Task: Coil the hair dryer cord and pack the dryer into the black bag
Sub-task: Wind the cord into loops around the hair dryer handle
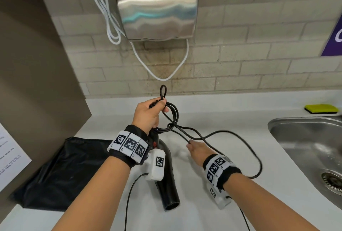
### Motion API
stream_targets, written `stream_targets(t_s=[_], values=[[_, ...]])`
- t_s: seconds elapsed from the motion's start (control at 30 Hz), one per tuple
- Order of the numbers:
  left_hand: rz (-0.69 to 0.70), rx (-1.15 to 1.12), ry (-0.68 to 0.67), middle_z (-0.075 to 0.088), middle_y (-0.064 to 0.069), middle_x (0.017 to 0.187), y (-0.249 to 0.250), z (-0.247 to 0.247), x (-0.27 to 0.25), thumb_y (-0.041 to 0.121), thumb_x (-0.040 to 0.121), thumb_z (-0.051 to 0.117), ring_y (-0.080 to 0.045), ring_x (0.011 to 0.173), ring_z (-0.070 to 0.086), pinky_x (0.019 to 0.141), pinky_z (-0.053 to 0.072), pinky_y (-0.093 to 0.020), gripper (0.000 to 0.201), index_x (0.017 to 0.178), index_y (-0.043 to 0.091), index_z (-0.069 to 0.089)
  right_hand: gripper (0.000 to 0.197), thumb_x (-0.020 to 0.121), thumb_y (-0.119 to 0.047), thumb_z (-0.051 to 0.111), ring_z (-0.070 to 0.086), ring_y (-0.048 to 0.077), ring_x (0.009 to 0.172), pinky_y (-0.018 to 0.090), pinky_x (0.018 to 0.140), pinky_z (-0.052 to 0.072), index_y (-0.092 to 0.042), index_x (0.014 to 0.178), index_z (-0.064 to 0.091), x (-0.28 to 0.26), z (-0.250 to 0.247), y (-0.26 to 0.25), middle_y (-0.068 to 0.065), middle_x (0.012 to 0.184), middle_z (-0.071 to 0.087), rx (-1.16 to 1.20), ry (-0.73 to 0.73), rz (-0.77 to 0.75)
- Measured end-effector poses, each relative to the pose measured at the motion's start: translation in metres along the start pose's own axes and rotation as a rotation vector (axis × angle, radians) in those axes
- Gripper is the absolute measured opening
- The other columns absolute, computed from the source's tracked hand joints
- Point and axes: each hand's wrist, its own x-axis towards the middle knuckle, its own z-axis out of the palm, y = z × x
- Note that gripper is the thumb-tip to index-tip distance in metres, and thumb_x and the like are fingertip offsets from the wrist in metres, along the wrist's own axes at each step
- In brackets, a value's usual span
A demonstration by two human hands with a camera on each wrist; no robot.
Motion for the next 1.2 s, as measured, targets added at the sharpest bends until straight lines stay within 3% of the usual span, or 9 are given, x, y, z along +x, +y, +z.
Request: stream_targets(t_s=[0.2, 0.33, 0.47, 0.57, 0.7, 0.87, 0.97, 1.03, 1.2], values=[[0.000, -0.018, 0.010, 0.060, 0.006, 0.050, 0.000, -0.001, -0.002, 0.013, 0.092, 0.054, -0.006, 0.027, 0.025, 0.033, 0.019, -0.016, 0.018, 0.077, 0.009, 0.063, 0.031, 0.094, -0.012, 0.040, 0.056, 0.027, 0.112, 0.032, 0.092, 0.046, -0.004, 0.122, 0.052, -0.005, -0.035, 0.025, 0.012, 0.128, 0.054, -0.320, -0.037, 0.210], [0.050, 0.139, 0.013, 0.062, 0.015, 0.050, 0.002, -0.010, 0.002, -0.001, 0.093, 0.043, -0.002, 0.043, 0.052, 0.041, 0.036, -0.009, 0.030, 0.073, 0.013, 0.059, 0.044, 0.085, -0.011, 0.052, 0.049, 0.025, 0.122, 0.033, 0.099, 0.042, -0.009, 0.128, 0.045, -0.025, -0.050, 0.047, 0.007, 0.134, 0.045, -0.486, -0.125, 0.195], [-0.044, -0.006, 0.007, 0.063, 0.007, 0.051, 0.002, -0.007, 0.001, 0.010, 0.096, 0.043, -0.004, 0.029, 0.029, 0.031, 0.018, -0.015, 0.028, 0.074, 0.011, 0.061, 0.034, 0.088, -0.016, 0.047, 0.056, 0.026, 0.112, 0.032, 0.093, 0.045, -0.010, 0.121, 0.054, -0.012, -0.050, 0.029, 0.006, 0.122, 0.057, -0.580, -0.130, 0.177], [-0.031, 0.002, -0.055, 0.063, 0.006, 0.053, 0.003, -0.004, -0.001, 0.009, 0.096, 0.041, -0.004, 0.028, 0.028, 0.031, 0.019, -0.014, 0.028, 0.076, 0.011, 0.061, 0.044, 0.090, -0.019, 0.042, 0.046, 0.028, 0.120, 0.041, 0.102, 0.038, -0.023, 0.134, 0.039, 0.003, -0.044, 0.006, 0.008, 0.131, 0.048, -0.312, 0.005, 0.139], [-0.051, -0.015, -0.095, 0.065, 0.001, 0.060, 0.000, -0.004, 0.000, 0.010, 0.095, 0.041, -0.007, 0.026, 0.023, 0.033, 0.016, -0.013, 0.025, 0.082, 0.007, 0.061, 0.052, 0.092, -0.008, 0.046, 0.036, 0.022, 0.132, 0.027, 0.109, 0.026, -0.020, 0.141, 0.033, 0.005, -0.035, -0.034, 0.003, 0.143, 0.039, 0.243, -0.005, -0.209], [-0.070, -0.006, -0.103, 0.063, -0.001, 0.059, 0.001, 0.000, 0.001, 0.008, 0.095, 0.041, -0.007, 0.026, 0.024, 0.036, 0.023, -0.014, 0.020, 0.098, -0.001, 0.059, 0.053, 0.089, -0.028, 0.050, 0.026, 0.020, 0.136, 0.043, 0.113, 0.019, -0.030, 0.139, 0.034, 0.013, -0.023, -0.053, -0.001, 0.145, 0.038, 0.117, 0.083, -0.408], [-0.071, -0.010, -0.118, 0.064, 0.002, 0.057, 0.001, 0.001, 0.001, 0.009, 0.095, 0.042, -0.007, 0.026, 0.024, 0.035, 0.019, -0.012, 0.020, 0.096, 0.002, 0.061, 0.044, 0.083, -0.015, 0.055, 0.046, 0.004, 0.119, 0.019, 0.105, 0.033, -0.011, 0.126, 0.052, 0.010, -0.018, -0.062, 0.005, 0.127, 0.053, 0.482, 0.029, -0.619], [-0.055, -0.001, -0.129, 0.063, 0.004, 0.056, 0.002, 0.003, 0.000, 0.010, 0.095, 0.042, -0.006, 0.027, 0.023, 0.032, 0.017, -0.011, 0.024, 0.089, 0.009, 0.065, 0.031, 0.081, -0.009, 0.056, 0.054, -0.006, 0.101, 0.010, 0.095, 0.038, -0.006, 0.111, 0.061, 0.008, -0.019, -0.064, 0.002, 0.110, 0.060, 0.610, 0.051, -0.614], [-0.058, -0.006, -0.100, 0.064, 0.003, 0.054, 0.001, 0.004, 0.003, 0.010, 0.095, 0.043, -0.006, 0.025, 0.021, 0.031, 0.015, -0.013, 0.025, 0.082, 0.012, 0.064, 0.021, 0.092, -0.006, 0.049, 0.052, 0.009, 0.074, 0.020, 0.076, 0.042, -0.001, 0.107, 0.062, 0.015, -0.026, -0.050, -0.009, 0.078, 0.057, 0.650, 0.252, -0.235]])
